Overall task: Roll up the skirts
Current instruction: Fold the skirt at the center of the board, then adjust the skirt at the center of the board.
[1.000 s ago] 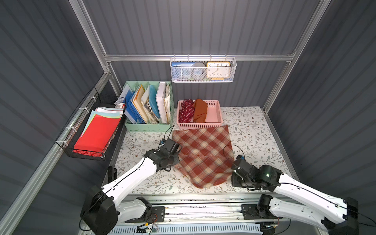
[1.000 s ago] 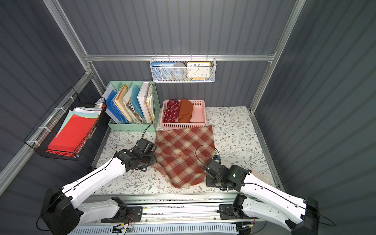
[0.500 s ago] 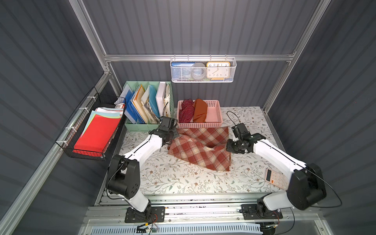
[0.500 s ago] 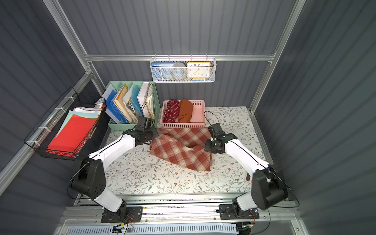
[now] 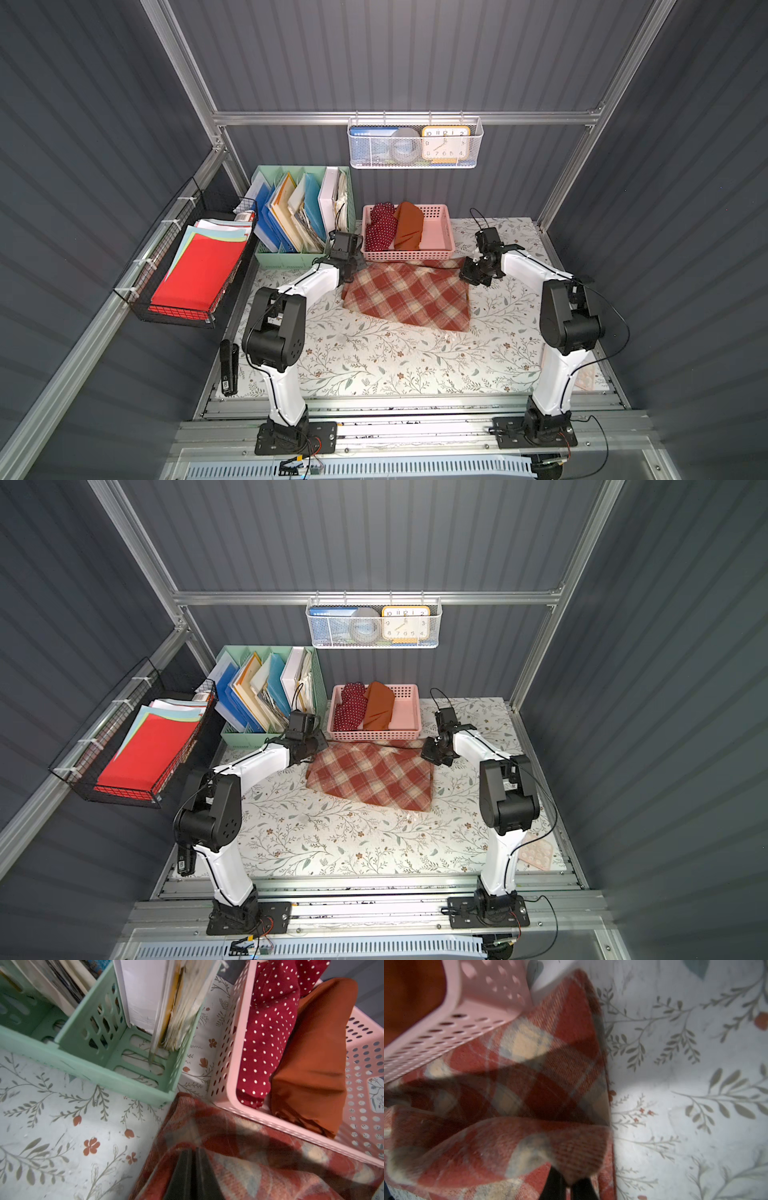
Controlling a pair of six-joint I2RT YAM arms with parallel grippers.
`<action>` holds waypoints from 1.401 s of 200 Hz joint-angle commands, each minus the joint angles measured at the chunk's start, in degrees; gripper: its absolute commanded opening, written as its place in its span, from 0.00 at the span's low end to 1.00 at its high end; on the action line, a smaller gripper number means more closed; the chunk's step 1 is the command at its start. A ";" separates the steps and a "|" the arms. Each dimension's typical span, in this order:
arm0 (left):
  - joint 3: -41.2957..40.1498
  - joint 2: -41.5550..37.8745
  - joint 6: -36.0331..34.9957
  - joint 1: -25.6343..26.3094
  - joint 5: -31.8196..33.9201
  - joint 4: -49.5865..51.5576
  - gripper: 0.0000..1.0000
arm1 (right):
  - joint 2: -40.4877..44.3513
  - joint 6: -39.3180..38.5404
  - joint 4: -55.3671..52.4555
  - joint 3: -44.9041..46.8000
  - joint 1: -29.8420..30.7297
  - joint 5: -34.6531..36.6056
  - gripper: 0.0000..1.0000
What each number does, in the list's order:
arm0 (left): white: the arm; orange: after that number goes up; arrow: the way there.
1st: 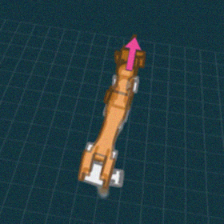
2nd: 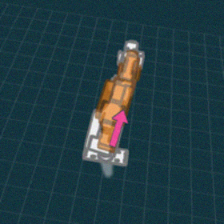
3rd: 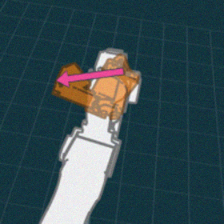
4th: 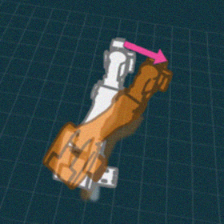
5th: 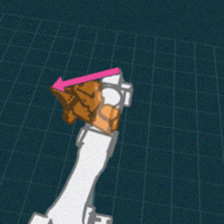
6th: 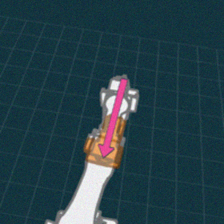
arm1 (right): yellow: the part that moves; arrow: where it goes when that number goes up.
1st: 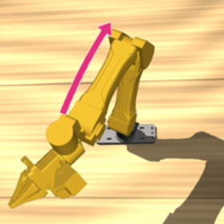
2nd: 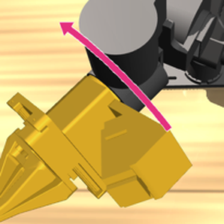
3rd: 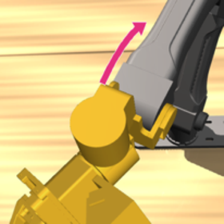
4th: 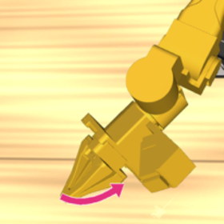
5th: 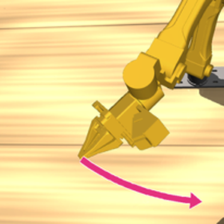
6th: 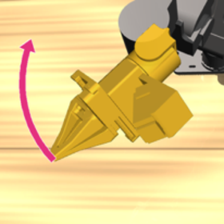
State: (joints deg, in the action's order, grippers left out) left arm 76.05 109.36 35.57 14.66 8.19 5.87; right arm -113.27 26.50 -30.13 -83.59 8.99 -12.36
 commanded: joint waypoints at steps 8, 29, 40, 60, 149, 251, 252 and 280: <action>2.81 3.35 -0.67 -1.06 0.78 -3.47 0.00 | -2.80 0.64 1.11 -3.57 -1.34 -1.23 0.00; 4.17 5.87 -0.68 -1.21 0.52 -4.73 0.00 | -5.31 0.38 0.18 -6.19 -1.51 -0.74 0.04; 4.14 6.52 -0.70 -1.27 0.55 -6.40 0.00 | -5.94 0.41 0.48 -6.66 -1.61 -0.81 0.12; 6.47 7.97 -1.03 -1.45 -0.19 -6.39 0.30 | -6.29 0.21 0.18 -6.67 -1.67 -0.30 0.46; -8.42 -12.30 -0.06 -1.38 -6.51 -10.63 0.76 | 17.03 -0.69 3.04 12.47 13.25 11.13 0.49; -36.94 -39.43 7.60 -1.47 -7.21 -9.50 0.14 | -18.81 3.04 1.99 -12.45 31.22 2.45 0.00; -37.16 -39.68 7.72 -1.47 -7.26 -9.53 0.14 | -18.78 3.12 1.91 -12.20 31.24 2.26 0.00; -41.40 -45.28 8.97 -1.41 -7.24 -8.23 0.15 | -7.56 4.76 9.75 7.28 33.11 -1.22 0.00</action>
State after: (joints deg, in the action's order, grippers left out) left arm 37.19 68.05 42.15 13.34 0.45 -3.38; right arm -126.43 28.86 -18.59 -90.35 40.07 -9.89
